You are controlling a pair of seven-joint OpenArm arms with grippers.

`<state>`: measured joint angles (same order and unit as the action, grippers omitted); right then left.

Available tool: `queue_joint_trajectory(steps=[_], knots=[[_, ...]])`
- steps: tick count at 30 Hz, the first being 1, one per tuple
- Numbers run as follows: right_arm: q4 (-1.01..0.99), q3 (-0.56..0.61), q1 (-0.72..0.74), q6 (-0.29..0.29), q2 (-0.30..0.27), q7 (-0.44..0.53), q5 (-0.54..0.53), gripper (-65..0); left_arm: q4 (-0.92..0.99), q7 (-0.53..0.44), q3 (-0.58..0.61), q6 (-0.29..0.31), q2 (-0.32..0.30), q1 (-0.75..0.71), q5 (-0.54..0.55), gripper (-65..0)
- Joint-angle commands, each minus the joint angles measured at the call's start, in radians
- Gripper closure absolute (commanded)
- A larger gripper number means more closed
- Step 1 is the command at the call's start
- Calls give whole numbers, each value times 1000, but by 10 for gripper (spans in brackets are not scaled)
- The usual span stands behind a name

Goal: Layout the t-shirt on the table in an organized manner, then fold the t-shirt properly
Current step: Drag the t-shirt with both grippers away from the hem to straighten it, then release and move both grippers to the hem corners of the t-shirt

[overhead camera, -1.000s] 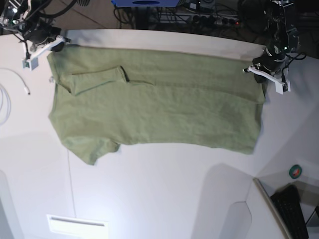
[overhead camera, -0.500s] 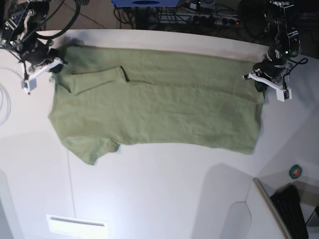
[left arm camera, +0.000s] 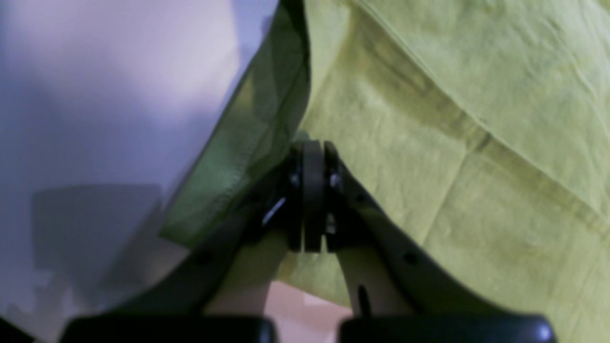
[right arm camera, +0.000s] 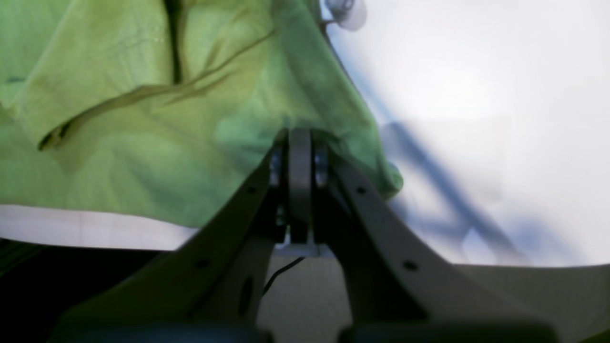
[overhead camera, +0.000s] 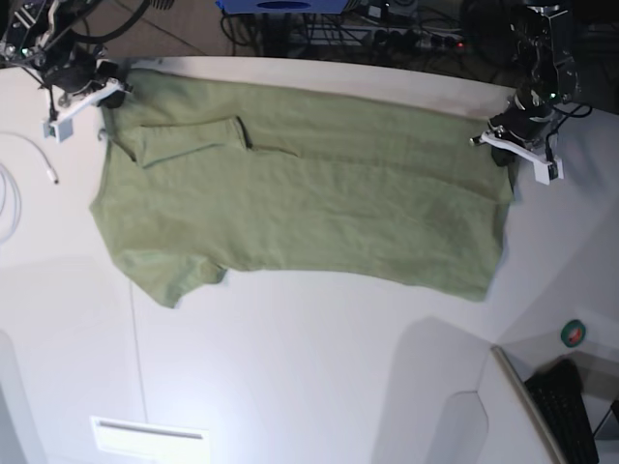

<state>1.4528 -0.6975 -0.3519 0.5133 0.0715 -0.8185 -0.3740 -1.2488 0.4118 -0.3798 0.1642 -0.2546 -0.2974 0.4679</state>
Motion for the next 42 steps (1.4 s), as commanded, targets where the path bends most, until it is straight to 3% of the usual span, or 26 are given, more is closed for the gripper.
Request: queue_joint_trajectory(steps=[1, 8, 20, 24, 29, 32, 36, 42], knots=[[9, -6, -11, 0, -3, -20, 19, 0, -16, 39, -3, -5, -9, -16, -16, 0], [12, -1, -17, 0, -3, -20, 19, 0, -67, 37, -5, -5, -9, -50, -14, 0], [213, 0, -14, 0, -11, -29, 19, 0, -196, 42, -6, -5, -10, -52, -13, 0], [269, 2, 46, 3, -19, -43, 19, 0, -317, 154, -23, -4, -9, -29, 21, 0], [154, 2, 222, 6, -101, -71, 19, 0, -317, 292, -117, -1, -19, 91, 162, 0], [10, 19, 351, 8, -169, -65, 19, 0, -204, 292, -104, -1, -59, 206, 108, 0], [-203, 151, 508, 8, -281, -63, 17, 0, -22, 290, -2, 1, -113, 370, -22, 0], [-424, 198, 655, 6, -310, 20, 16, 0, 60, 290, 72, 1, -131, 461, -82, 0]])
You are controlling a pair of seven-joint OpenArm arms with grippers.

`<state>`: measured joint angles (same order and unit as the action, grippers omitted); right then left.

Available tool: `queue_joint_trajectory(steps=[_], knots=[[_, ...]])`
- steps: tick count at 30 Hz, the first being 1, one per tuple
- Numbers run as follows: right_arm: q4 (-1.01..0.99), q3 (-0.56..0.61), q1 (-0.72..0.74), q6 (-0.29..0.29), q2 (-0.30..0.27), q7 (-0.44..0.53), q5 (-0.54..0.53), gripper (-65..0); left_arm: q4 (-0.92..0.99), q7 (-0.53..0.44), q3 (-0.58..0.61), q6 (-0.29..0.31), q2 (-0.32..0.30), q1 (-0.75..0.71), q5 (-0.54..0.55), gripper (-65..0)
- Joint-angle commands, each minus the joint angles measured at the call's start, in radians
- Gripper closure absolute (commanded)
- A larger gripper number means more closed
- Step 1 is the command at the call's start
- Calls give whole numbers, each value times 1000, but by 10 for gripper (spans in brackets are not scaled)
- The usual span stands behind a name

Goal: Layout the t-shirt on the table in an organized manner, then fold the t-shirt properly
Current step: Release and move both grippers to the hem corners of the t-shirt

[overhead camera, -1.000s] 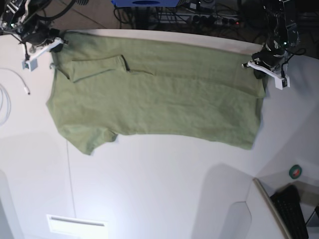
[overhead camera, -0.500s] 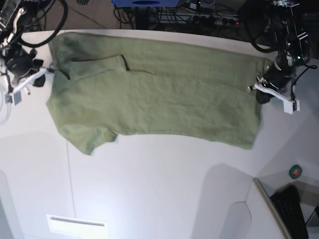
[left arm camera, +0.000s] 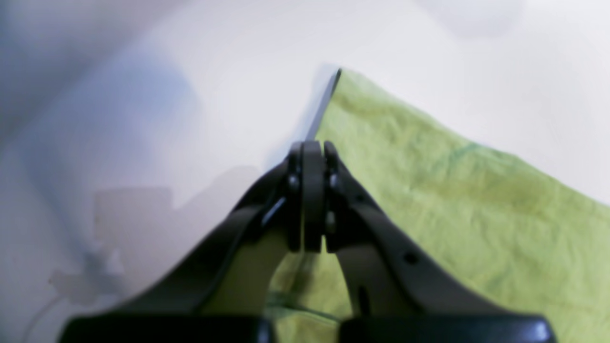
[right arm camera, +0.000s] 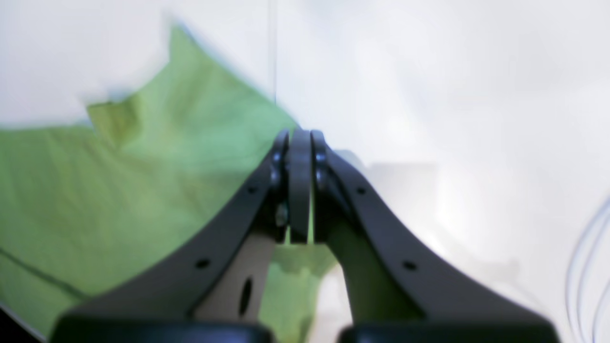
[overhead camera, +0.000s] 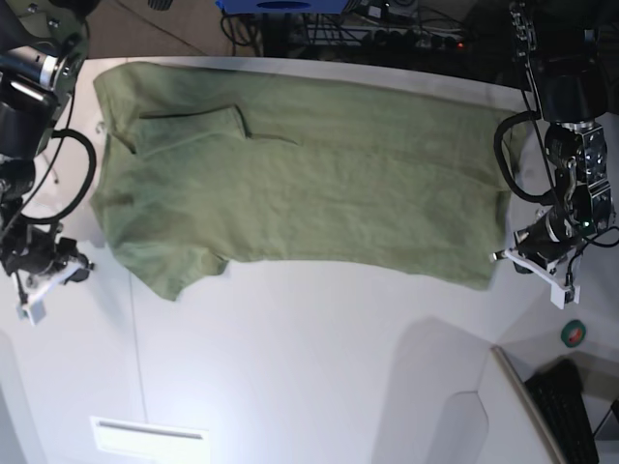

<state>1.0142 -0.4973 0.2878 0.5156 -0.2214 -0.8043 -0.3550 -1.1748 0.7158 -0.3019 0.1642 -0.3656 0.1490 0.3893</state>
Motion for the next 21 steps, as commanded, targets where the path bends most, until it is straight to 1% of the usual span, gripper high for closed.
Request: queue_joint_trajectory(steps=[1, 8, 12, 14, 15, 17, 19, 21], knots=[[-5, -2, 23, 1, -17, 24, -3, 0, -14, -14, -7, 1, -20, 14, -3, 0], [-171, -1, 103, -1, -17, 116, -2, 0, -12, -14, -20, 1, -20, -1, -5, 0], [-235, 2, 138, -1, -17, 179, -2, -194, -12, -15, -50, 1, -22, -6, -6, 0], [-292, 25, 161, -2, -19, 216, 0, -254, -6, -15, -67, 1, -22, -7, -6, 0], [-334, 55, 178, -10, -23, 244, 0, -276, -6, -15, -76, 1, -22, -7, -6, 0], [-441, 127, 221, -65, -37, 300, 0, -287, -6, -15, -84, 1, -22, -9, -5, 0], [-561, 202, 268, -131, -37, 377, -2, -291, -7, -15, -84, 1, -22, -19, -2, 0], [-645, 260, 302, -170, -37, 451, -2, -291, -20, -15, -84, 1, -22, -29, -2, 0]])
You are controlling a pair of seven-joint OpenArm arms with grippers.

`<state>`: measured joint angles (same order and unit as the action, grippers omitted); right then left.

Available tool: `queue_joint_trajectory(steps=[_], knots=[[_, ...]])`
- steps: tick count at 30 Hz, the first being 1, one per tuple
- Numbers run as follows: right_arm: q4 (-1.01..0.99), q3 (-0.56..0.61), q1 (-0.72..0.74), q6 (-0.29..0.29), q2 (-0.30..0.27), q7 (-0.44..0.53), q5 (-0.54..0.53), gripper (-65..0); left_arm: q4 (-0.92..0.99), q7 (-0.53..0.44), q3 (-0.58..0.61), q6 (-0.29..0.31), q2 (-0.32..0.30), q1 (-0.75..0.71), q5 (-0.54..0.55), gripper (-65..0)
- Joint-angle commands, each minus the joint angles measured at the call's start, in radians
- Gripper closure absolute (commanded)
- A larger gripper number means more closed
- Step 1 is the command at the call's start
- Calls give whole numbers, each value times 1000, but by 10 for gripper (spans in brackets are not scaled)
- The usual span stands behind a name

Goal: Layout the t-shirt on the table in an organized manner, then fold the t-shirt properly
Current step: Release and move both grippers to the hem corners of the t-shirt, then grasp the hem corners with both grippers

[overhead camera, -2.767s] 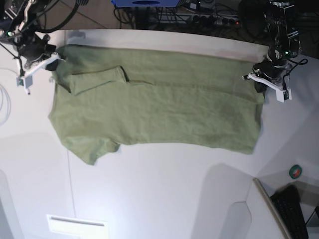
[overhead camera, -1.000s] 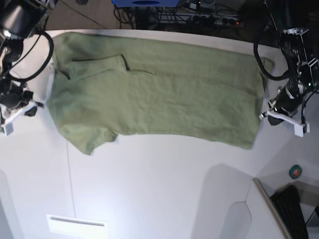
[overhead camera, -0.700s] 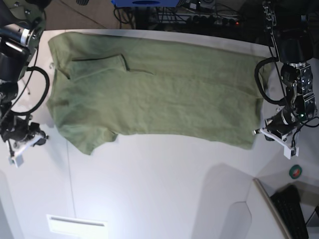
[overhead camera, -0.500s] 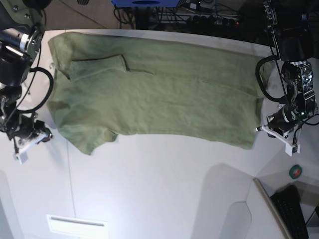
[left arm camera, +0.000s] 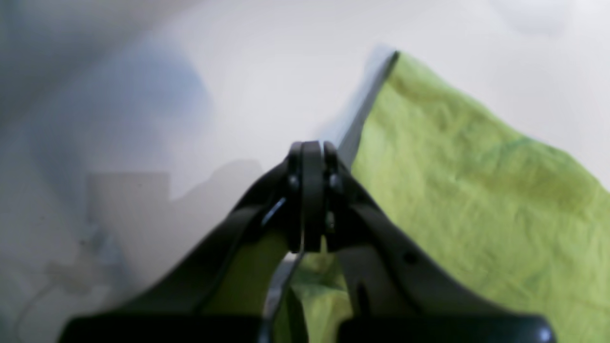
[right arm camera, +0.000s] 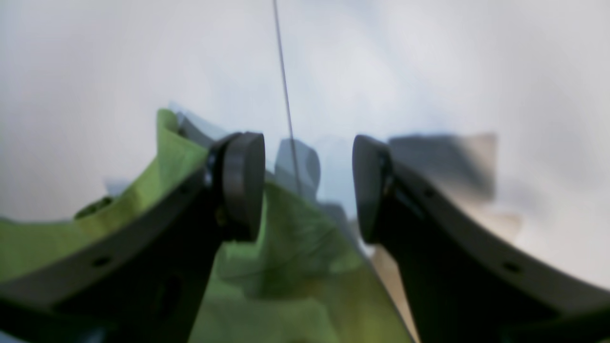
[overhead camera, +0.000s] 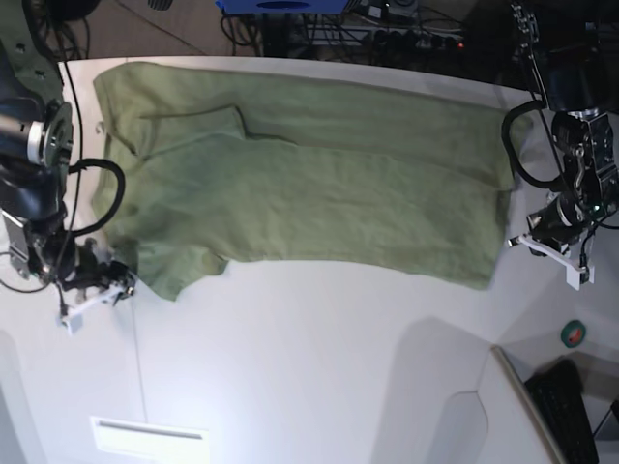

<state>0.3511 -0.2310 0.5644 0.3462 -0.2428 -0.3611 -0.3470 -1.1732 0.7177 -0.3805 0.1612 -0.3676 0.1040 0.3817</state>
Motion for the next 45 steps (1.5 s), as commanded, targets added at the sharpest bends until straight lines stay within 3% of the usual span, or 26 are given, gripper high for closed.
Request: queue_joint_trajectory(steps=[1, 6, 10, 14, 29, 36, 40, 45], knots=[[-16, 23, 39, -11, -14, 35, -10, -293, -26, -17, -5, 4, -20, 16, 6, 0], [-50, 80, 65, -9, -8, 64, -10, -303, -29, -17, -53, 4, -28, 4, 6, -138], [-48, 83, 113, -8, -10, 27, -11, -410, -23, -17, -54, 5, -43, 3, 6, -270], [-48, 84, 131, -6, -8, -32, -11, -429, -21, -17, -58, 5, -46, 3, 7, -360], [10, 89, 133, -5, 61, -129, -8, -431, -20, -17, -53, 5, -43, 3, 6, -369], [10, 289, 131, -17, 64, -112, -11, -426, -20, -19, -56, 5, -41, 3, 6, -369], [10, 296, 121, -89, 64, -100, -11, -426, -20, -19, -51, 5, -40, 3, 6, -369], [10, 296, 116, -95, 63, -100, -10, -426, -20, -19, -51, 5, -38, 3, 6, -369]])
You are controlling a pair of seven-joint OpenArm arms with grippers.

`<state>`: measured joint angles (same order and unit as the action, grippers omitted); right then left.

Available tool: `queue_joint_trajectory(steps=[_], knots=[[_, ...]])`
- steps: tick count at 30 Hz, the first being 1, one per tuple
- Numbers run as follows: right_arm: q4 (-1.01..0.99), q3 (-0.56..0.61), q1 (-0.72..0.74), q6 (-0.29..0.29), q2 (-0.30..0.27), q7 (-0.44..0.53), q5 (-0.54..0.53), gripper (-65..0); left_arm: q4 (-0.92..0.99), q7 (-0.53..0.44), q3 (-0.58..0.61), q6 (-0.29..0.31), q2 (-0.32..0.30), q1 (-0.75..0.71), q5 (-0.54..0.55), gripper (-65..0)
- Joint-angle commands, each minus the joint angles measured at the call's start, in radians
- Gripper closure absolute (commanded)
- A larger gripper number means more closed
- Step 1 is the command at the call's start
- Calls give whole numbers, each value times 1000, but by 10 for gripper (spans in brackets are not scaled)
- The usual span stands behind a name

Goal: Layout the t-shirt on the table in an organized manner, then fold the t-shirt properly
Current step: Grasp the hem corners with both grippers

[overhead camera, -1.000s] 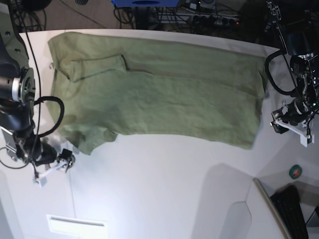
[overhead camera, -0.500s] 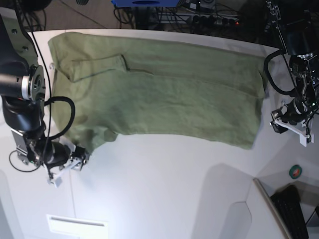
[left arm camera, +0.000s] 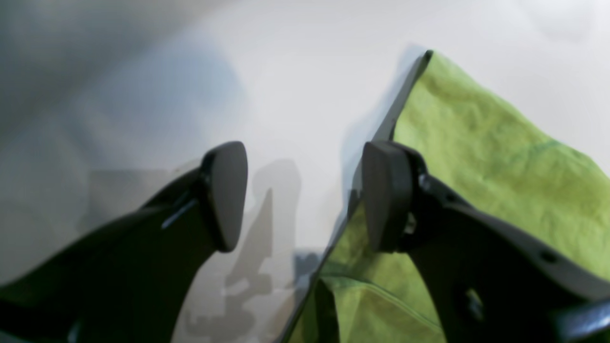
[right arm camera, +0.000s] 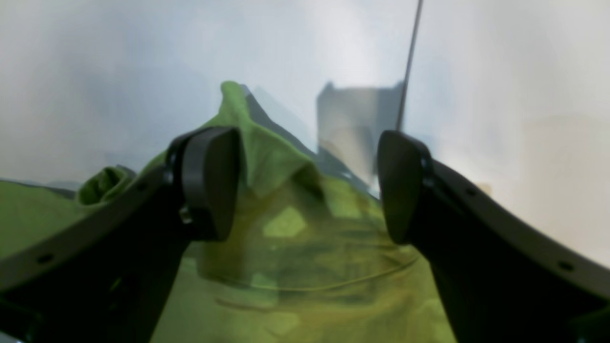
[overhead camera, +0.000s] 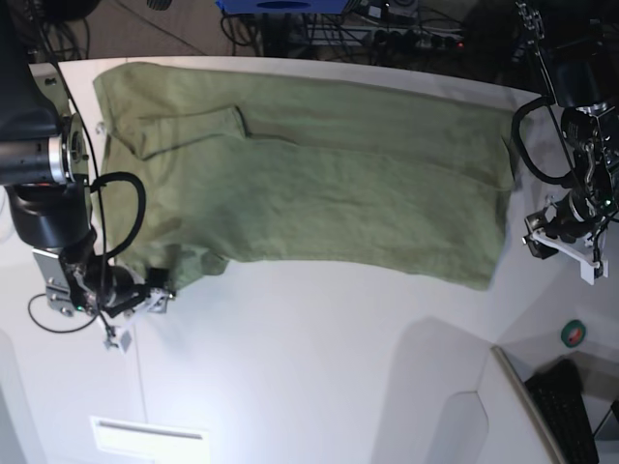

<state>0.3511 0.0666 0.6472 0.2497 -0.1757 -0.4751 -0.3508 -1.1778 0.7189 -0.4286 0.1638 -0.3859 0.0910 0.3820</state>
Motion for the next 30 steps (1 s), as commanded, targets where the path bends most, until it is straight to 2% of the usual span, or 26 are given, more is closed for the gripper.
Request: queue_joint_trajectory(steps=[1, 5, 7, 17, 23, 24, 26, 28, 30], knots=[[10, -1, 23, 1, -5, 14, -6, -426, -15, -20, -3, 3, -20, 16, 5, -369], [10, -1, 9, 0, -3, 14, -6, -423, -15, -20, -3, 3, -20, 16, 5, -369], [10, -1, 7, -2, -3, 14, -6, -401, -15, -20, -3, 3, -20, 16, 5, -369], [16, -3, -5, 1, -3, 14, -6, 0, -15, -20, -2, 3, -20, 16, 1, -369], [18, -11, -5, 1, -3, 13, -11, 0, -1, -20, -2, 3, -20, 31, 1, -385], [18, -11, -5, 1, -3, 11, -11, 0, 11, -20, -2, 3, -20, 51, 1, -406], [38, -11, -10, 1, -3, 11, -11, 0, 66, -20, 23, 3, -26, 99, -1, -492], [78, -11, -34, 1, -3, 9, -11, 0, 131, -20, 101, 3, -38, 146, -1, -569], [156, -11, -69, 1, -3, 5, -11, 0, 204, -20, 204, 3, -52, 211, -1, -611]])
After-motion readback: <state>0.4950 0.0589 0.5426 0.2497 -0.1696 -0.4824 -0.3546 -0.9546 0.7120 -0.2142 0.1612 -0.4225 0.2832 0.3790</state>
